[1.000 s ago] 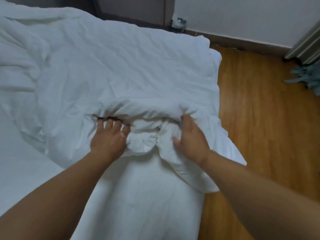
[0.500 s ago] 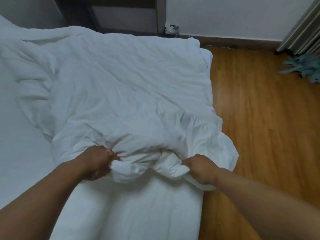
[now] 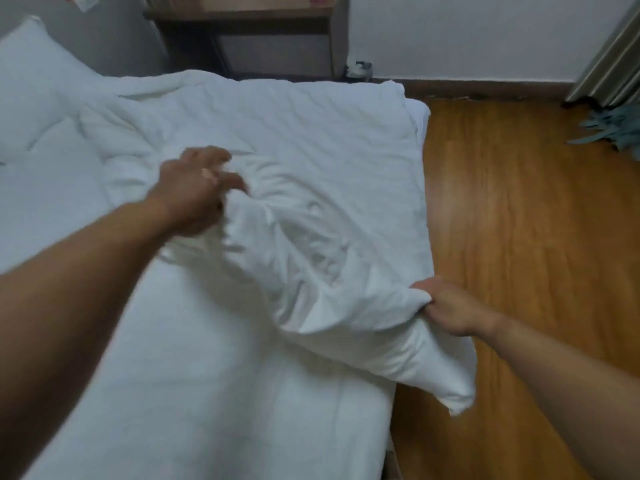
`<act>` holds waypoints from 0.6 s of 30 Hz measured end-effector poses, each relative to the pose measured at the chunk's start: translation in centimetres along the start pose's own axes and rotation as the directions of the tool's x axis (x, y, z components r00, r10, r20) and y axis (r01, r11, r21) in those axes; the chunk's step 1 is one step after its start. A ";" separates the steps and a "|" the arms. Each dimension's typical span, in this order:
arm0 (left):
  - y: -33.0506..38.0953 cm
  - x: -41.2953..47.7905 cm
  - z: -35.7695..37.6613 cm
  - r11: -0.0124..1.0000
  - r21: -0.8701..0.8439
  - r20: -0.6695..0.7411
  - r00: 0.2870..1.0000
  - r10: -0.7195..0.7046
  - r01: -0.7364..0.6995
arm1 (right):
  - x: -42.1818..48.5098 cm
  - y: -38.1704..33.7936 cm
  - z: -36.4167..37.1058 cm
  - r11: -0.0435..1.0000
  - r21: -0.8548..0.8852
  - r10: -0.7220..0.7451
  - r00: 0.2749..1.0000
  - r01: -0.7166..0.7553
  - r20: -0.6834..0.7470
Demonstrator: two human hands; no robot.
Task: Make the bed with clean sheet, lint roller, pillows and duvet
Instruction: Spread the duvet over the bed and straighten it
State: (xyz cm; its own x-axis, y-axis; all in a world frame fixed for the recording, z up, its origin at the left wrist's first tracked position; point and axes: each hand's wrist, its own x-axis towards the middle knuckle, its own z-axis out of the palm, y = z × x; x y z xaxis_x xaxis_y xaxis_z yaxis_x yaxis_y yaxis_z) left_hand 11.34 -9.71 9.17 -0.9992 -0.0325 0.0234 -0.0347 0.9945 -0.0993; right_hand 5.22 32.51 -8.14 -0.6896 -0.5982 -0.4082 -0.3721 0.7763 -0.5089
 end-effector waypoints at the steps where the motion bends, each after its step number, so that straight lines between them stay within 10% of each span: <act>1: 1.6 0.4 2.5 0.999 -0.013 0.000 0.999 -0.047 0.047 | 0.5 0.3 1.3 0.988 -0.038 0.145 0.975 -0.153 -0.166; 3: 4.8 1.0 8.1 0.990 -0.021 0.090 0.987 -0.135 0.138 | 0.8 -1.5 4.2 0.962 0.144 0.270 0.887 -0.232 -0.375; 6: 8.5 2.7 14.8 0.993 -0.030 0.139 0.984 -0.108 0.113 | 2.1 -7.1 7.7 0.928 0.373 0.065 0.978 0.015 -0.199; 13: 5.5 5.4 20.7 0.967 -0.072 0.093 0.964 0.249 -0.243 | 11.4 -4.7 13.7 0.976 0.092 0.190 0.979 -0.197 0.074; 18: 2.0 3.5 24.8 0.998 0.064 0.164 0.987 -0.003 -0.007 | 13.8 -3.2 16.5 0.975 -0.169 0.144 0.990 -0.141 0.001</act>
State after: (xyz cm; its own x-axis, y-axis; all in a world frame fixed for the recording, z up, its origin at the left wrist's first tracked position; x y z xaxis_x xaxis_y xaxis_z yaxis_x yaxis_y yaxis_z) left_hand 7.31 -10.27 -15.61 -0.9889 -0.0516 -0.1394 -0.0284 0.9862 -0.1633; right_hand 7.13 18.47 -24.67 -0.7350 -0.4808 -0.4781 -0.3707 0.8754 -0.3104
